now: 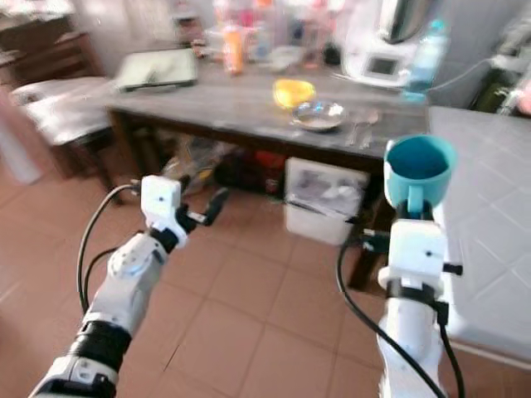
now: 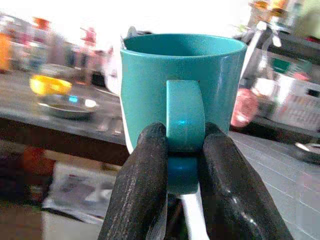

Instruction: Setting the table

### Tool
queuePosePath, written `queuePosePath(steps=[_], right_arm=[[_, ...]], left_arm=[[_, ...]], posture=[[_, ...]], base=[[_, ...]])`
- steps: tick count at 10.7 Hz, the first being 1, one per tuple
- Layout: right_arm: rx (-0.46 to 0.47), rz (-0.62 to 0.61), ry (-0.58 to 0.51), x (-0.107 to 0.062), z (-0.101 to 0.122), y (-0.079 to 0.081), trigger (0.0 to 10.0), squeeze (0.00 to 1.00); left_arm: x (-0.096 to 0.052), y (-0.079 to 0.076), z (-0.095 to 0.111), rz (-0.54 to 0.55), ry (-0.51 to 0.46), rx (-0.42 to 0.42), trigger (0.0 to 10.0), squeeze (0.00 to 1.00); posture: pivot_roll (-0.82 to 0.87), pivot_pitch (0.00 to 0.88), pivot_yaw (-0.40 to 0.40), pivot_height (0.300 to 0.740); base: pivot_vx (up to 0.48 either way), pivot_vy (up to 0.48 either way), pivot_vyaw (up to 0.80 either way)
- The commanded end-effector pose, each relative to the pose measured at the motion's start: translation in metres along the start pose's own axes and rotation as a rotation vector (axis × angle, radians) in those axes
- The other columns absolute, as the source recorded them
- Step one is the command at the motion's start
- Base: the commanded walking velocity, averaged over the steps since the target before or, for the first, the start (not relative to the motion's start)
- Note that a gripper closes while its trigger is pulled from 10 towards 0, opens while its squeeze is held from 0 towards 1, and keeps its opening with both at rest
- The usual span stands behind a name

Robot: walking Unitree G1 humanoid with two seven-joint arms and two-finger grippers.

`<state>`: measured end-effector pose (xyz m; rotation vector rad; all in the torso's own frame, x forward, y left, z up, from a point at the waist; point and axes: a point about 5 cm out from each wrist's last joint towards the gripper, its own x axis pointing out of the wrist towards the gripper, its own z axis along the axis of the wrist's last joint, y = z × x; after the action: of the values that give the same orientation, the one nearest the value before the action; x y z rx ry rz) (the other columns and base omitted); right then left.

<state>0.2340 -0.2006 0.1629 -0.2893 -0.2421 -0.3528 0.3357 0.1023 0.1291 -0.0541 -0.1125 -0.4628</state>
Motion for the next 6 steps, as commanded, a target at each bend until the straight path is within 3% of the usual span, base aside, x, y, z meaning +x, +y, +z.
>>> queuePosePath(steps=[1,6], right_arm=[[-0.014,-0.024,-0.018,0.001,0.0034,-0.0065,10.0,0.0],[-0.014,-0.022,-0.009,-0.0012,0.0024,-0.0054,10.0,0.0]], left_arm=[[0.0041,-0.0107,0.0014,-0.047,-0.001,0.003,10.0,0.0],[0.0022,-0.0168,-0.0017,-0.073,0.012,0.001,10.0,0.0]], posture=[[0.03,0.023,0.026,0.74],[0.02,0.044,0.029,0.74]], base=[[0.48,0.0,0.0],[0.48,0.0,0.0]])
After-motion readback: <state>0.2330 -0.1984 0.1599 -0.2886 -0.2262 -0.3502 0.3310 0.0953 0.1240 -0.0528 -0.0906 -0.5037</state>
